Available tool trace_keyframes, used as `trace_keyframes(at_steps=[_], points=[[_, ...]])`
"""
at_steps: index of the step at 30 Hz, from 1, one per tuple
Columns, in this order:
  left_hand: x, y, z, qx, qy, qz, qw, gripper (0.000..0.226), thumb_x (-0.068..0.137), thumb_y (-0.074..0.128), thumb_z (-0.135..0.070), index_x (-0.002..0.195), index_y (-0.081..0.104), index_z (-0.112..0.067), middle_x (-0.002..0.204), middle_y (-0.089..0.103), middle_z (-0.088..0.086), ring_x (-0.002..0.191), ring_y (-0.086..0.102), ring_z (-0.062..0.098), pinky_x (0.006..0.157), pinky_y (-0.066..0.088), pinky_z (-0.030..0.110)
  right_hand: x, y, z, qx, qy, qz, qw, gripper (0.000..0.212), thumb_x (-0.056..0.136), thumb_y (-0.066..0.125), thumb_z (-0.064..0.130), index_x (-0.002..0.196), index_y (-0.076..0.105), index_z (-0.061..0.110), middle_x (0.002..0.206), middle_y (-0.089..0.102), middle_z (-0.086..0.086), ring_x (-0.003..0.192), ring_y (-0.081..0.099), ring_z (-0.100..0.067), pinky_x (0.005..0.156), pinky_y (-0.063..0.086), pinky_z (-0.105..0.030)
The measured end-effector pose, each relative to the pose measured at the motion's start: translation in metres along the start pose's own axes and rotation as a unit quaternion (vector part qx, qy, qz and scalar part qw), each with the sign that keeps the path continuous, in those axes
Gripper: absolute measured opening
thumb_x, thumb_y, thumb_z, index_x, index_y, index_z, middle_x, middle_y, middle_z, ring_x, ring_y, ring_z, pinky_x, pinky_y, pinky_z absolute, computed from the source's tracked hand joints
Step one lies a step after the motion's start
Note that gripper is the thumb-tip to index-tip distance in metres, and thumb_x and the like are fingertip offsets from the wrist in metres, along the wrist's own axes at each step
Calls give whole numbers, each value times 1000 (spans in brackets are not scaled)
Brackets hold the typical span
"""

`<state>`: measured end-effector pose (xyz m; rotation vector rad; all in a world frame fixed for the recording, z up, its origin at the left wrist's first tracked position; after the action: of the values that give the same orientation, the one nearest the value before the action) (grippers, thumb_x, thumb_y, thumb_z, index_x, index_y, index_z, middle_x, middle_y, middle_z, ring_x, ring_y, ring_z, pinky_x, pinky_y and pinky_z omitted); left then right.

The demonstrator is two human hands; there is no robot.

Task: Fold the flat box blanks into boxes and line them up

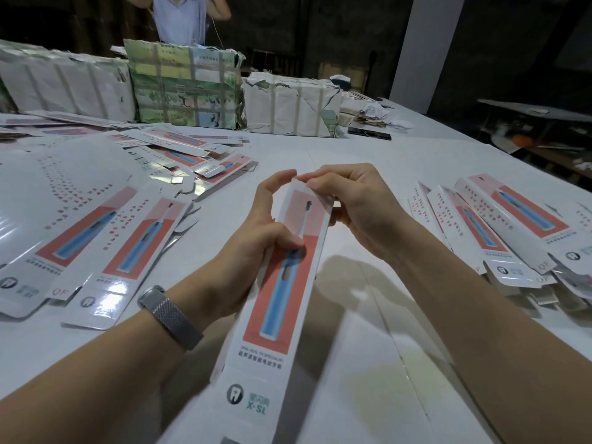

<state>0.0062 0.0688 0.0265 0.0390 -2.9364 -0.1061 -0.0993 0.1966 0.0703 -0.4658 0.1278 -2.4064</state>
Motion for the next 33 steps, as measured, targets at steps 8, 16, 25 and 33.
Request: trace_keyframes(at_steps=[8, 16, 25, 33], points=[[5, -7, 5, -15, 58, -58, 997, 70, 71, 57, -15, 127, 41, -53, 95, 70, -13, 65, 68, 24, 57, 57, 32, -2, 15, -7, 26, -19, 18, 999, 19, 96, 56, 14, 103, 72, 22, 96, 71, 0, 89, 63, -18, 85, 54, -51], [2, -4, 5, 29, 113, -91, 989, 63, 72, 55, -11, 119, 41, -51, 88, 64, -34, 71, 70, 11, 58, 56, 24, -2, 23, -12, 117, -15, 35, 992, 26, 100, 50, 9, 101, 73, 22, 102, 72, 0, 97, 65, -17, 94, 54, -37], [4, -4, 8, 23, 96, -99, 990, 51, 72, 58, -15, 100, 46, -56, 77, 67, -13, 59, 68, 18, 53, 55, 26, -2, 25, -11, 87, -14, 20, 996, 24, 100, 51, 6, 101, 72, 18, 94, 73, 0, 88, 65, -14, 87, 56, -33], [6, -5, 8, 35, 137, -124, 982, 55, 63, 65, -30, 107, 41, -52, 100, 59, 11, 64, 67, 17, 55, 54, 27, -3, 21, -8, -32, -35, -93, 995, 9, 92, 69, 21, 94, 73, 13, 87, 70, 2, 81, 62, -10, 78, 51, -28]])
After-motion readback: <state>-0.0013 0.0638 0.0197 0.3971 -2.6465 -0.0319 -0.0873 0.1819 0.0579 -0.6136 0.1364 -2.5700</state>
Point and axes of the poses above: each hand's wrist, its own x-axis towards the middle knuckle, its own y-axis out of the palm, z = x × y, the point moved 1 cm from there along x, towards the middle knuckle
